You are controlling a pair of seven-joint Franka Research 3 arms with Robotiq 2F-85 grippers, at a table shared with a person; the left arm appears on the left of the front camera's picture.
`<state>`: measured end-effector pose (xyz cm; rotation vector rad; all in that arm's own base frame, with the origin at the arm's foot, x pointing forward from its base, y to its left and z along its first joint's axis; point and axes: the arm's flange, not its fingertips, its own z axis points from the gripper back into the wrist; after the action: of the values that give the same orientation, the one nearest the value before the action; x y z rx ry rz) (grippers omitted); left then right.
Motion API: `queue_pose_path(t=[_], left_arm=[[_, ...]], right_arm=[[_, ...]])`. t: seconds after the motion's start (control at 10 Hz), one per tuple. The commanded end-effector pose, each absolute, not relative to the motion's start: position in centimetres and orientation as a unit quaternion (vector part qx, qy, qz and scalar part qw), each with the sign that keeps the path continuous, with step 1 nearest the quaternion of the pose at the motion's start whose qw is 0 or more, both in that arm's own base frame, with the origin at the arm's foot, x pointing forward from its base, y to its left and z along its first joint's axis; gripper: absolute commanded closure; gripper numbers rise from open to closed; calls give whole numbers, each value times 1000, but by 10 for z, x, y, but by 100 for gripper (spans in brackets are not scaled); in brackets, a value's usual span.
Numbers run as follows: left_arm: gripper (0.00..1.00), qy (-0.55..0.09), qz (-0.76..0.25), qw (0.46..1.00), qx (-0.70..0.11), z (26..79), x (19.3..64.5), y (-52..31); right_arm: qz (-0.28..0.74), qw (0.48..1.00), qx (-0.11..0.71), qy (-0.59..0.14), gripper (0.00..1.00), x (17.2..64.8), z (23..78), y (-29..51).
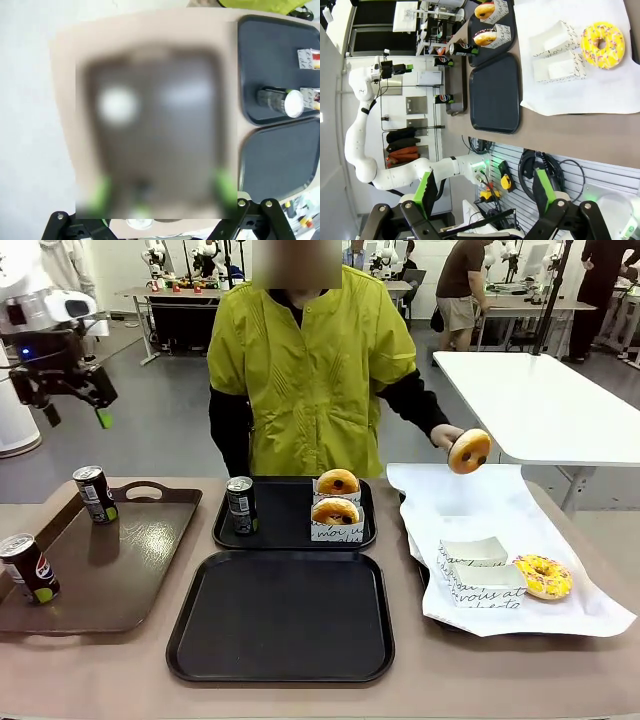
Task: Set up donuts and drinks on trays.
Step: Pick up one Pepsi coke from the Handle tray and place it on the Flat Tray without a Pepsi coke.
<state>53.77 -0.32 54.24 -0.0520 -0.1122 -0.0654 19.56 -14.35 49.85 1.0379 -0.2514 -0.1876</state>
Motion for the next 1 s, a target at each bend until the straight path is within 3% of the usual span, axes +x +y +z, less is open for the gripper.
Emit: queue_pose_path(t=[0.0,0.3,0.9], left_arm=[[0,-49,-11,998,-32,528,556,23],[0,-37,3,999,-6,495,571,47],[0,-31,6,999,-19,490,565,48]], right_arm=[[-84,853,501,-124,0,196,499,-144],[-84,853,501,-124,0,196,499,-144],[-84,853,501,-124,0,196,499,-144]])
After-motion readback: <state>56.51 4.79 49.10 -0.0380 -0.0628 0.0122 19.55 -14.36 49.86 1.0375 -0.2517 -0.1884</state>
